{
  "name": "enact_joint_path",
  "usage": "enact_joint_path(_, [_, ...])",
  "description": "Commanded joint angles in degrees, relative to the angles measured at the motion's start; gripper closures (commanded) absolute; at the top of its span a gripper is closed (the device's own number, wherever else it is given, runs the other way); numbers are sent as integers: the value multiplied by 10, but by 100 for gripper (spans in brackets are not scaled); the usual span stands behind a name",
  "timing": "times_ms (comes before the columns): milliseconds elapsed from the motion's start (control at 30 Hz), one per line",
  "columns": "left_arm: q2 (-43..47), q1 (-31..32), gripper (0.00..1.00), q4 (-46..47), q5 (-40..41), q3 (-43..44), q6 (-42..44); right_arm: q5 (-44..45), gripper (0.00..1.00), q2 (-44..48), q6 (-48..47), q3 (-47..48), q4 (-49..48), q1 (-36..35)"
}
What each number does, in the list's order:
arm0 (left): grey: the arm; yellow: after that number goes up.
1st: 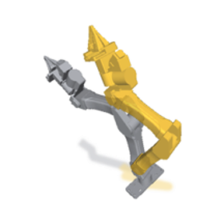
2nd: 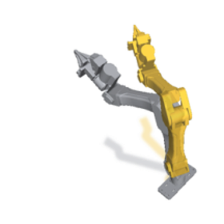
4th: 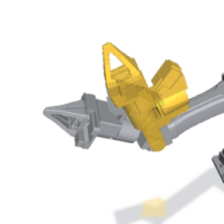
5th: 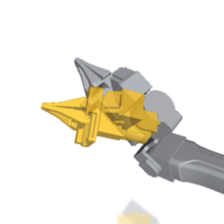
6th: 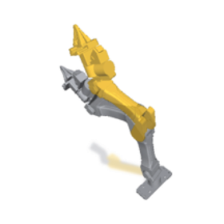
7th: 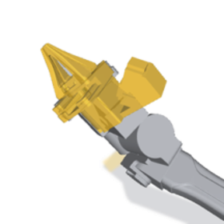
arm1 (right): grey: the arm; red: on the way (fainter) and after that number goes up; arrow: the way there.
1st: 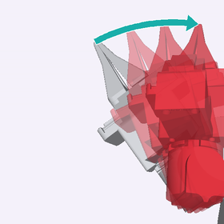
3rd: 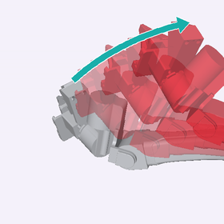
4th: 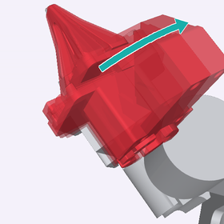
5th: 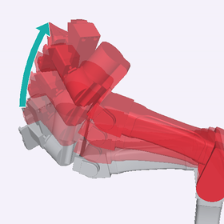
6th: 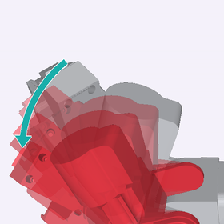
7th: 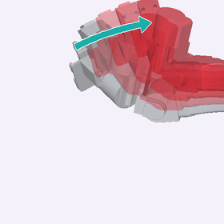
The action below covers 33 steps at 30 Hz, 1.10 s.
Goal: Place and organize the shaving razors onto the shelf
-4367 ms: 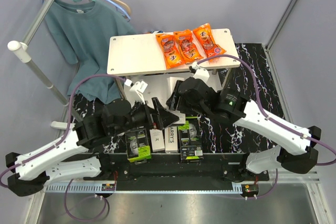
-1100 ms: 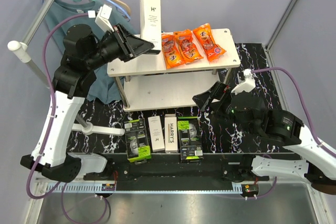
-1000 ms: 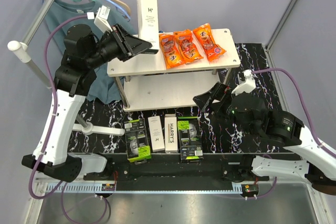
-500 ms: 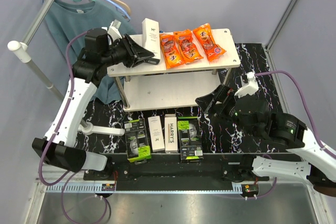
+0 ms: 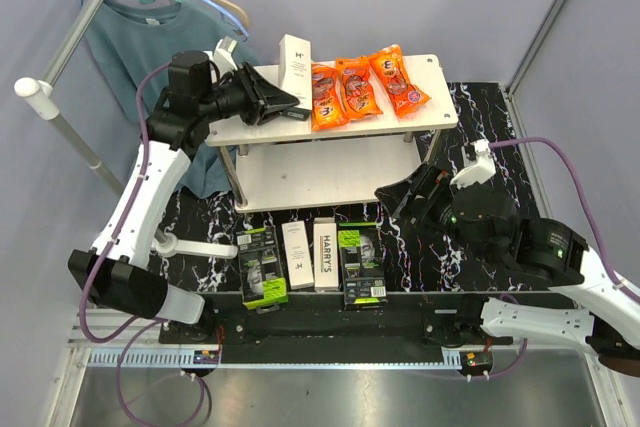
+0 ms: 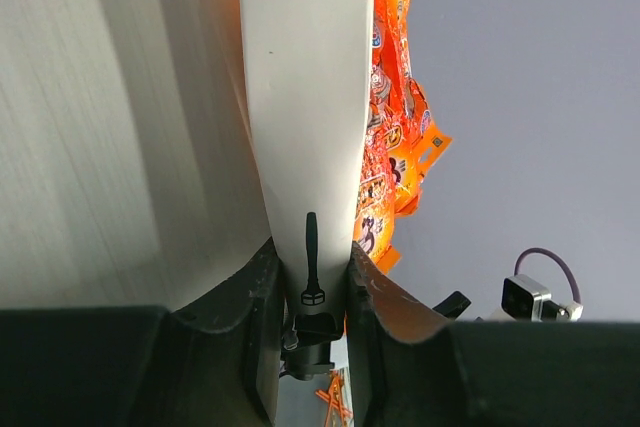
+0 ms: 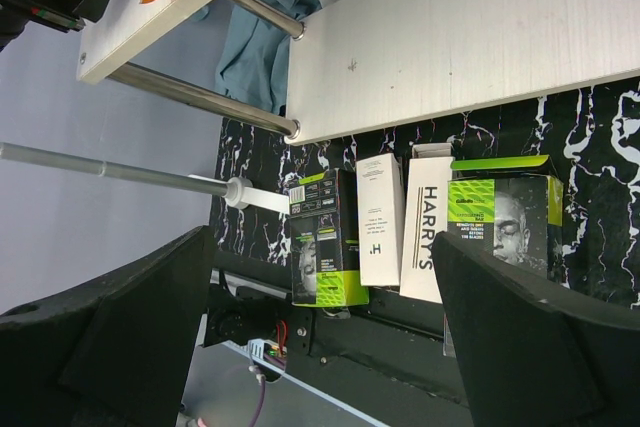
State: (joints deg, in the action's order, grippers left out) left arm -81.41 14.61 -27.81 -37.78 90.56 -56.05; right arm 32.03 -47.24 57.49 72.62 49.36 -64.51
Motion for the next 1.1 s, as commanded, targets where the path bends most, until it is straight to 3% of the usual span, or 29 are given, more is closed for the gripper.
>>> enact_joint_path(0, [-16, 6, 88, 9, -20, 0, 1, 12, 0, 2, 11, -1, -11, -4])
enact_joint_path(1067, [-33, 68, 88, 48, 36, -1, -34, 15, 0, 28, 17, -8, 7, -4])
